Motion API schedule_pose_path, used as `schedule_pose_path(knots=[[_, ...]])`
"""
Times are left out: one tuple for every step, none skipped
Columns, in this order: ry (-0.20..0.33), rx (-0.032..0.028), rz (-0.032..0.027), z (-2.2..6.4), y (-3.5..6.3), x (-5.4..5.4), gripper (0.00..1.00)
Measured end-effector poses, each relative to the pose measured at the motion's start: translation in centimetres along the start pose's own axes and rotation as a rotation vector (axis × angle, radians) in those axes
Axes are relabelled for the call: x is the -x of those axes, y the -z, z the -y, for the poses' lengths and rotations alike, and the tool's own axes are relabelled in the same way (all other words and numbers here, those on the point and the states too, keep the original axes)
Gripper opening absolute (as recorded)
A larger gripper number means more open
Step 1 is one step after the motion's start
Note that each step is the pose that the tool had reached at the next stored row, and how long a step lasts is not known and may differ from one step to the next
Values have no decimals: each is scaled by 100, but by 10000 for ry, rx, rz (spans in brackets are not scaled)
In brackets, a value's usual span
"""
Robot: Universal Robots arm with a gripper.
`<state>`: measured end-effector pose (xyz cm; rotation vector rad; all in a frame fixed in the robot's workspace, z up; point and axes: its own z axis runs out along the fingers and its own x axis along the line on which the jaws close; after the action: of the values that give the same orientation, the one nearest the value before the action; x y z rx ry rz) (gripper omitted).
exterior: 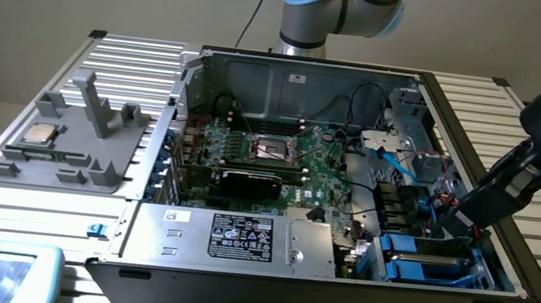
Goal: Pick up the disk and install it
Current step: 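Insert the first disk wire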
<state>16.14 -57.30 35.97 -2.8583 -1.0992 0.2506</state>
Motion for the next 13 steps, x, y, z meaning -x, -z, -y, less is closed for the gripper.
schedule_pose_path(knots=[[22,-86,-80,-2,2,-3,50],[45,-183,-167,-4,3,-5,50],[67,-268,-247,-6,6,-8,50],[88,-344,-319,-9,10,-12,50],[109,-413,-386,-13,16,-17,50],[132,-480,-450,-18,23,-22,50],[162,-549,-520,-22,31,-26,50],[199,-631,-599,-26,37,-30,50],[237,-715,-678,-30,44,-33,50],[267,-792,-750,-32,51,-34,50],[289,-849,-801,-33,64,-32,50],[309,-895,-841,-34,81,-29,50],[327,-931,-875,-35,100,-26,50]])
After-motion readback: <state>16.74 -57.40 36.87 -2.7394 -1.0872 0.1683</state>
